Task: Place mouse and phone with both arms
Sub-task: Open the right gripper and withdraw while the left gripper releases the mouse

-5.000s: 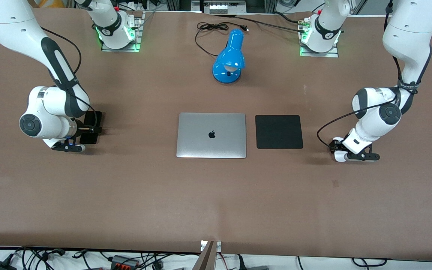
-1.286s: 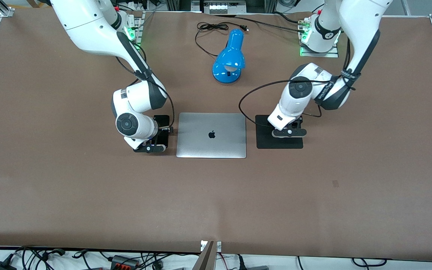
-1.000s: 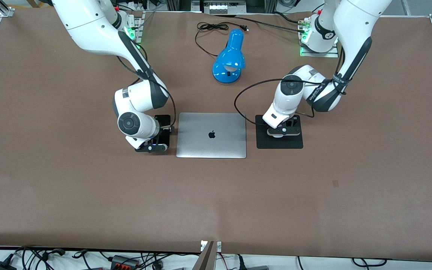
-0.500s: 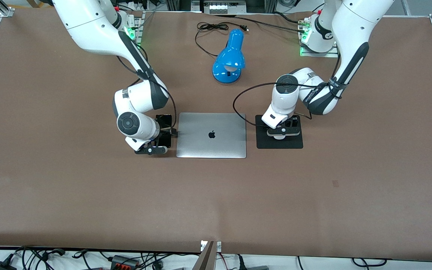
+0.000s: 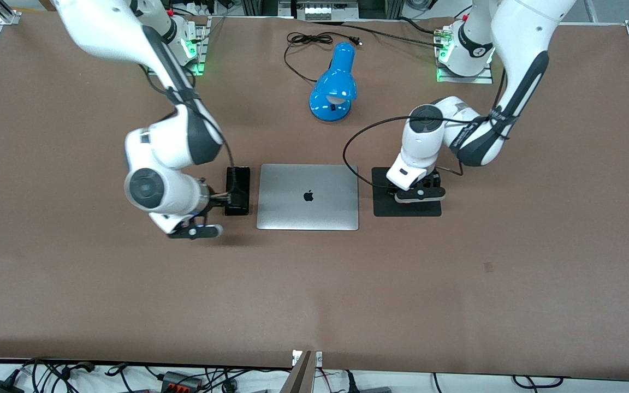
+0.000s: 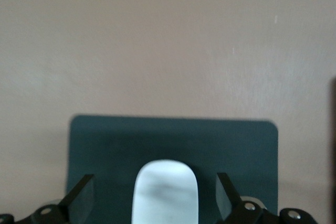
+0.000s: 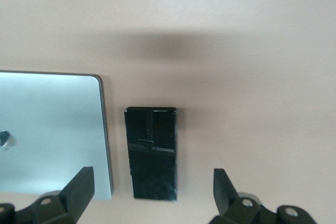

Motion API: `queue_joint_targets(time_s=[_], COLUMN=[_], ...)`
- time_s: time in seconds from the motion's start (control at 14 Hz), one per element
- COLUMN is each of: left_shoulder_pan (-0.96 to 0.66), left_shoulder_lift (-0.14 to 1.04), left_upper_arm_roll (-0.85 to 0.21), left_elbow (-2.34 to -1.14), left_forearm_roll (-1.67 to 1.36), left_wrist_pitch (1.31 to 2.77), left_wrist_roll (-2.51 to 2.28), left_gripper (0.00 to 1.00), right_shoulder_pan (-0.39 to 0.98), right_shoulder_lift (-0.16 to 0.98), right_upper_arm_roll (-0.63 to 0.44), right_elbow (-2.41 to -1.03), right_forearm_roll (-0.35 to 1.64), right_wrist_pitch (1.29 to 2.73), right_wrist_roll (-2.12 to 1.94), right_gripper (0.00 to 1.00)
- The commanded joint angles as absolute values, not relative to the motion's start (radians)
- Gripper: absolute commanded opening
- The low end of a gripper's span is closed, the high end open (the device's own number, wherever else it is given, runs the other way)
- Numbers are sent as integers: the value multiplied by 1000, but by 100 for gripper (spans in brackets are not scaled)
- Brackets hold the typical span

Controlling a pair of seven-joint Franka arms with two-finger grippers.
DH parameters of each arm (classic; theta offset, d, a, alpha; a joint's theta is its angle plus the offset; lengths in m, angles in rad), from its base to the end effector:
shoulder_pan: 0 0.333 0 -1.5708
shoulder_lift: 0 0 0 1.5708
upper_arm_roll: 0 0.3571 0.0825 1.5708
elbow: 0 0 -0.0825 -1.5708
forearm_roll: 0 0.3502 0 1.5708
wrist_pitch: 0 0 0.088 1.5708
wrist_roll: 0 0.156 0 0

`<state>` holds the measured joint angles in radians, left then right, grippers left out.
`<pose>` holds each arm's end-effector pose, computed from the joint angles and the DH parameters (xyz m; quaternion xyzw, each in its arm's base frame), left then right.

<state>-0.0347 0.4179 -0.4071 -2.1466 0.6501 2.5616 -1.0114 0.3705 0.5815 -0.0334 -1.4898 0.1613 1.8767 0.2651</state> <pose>0.5226 -0.2357 0.2401 -0.9937 -0.0330 -0.0925 0.0546 0.6235 0.2430 0.3216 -0.9932 -0.0060 0.1114 0.0332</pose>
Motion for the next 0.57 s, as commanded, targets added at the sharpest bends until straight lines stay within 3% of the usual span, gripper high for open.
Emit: queue_joint_targets(time_s=[0.0, 0.21, 0.5], left_shoulder_pan=[-23, -25, -25], left_shoulder_lift=[353, 334, 338], left_upper_arm_roll=[-411, -471, -525], left_elbow=[-2154, -2079, -1927], left_forearm_roll=[683, 681, 663], left_wrist_pitch=[2530, 2305, 2001], left_wrist_roll=[-1023, -1022, -887], left_gripper=[100, 100, 100], right_shoulder_pan=[304, 232, 135], right_shoulder_lift=[594, 545, 454], right_upper_arm_roll=[-28, -28, -31], right_elbow=[-1341, -1243, -1221], right_forearm_roll=[164, 124, 94], right_wrist_pitch=[1708, 1631, 1582], right_wrist_roll=[245, 235, 95], right_gripper=[100, 100, 100])
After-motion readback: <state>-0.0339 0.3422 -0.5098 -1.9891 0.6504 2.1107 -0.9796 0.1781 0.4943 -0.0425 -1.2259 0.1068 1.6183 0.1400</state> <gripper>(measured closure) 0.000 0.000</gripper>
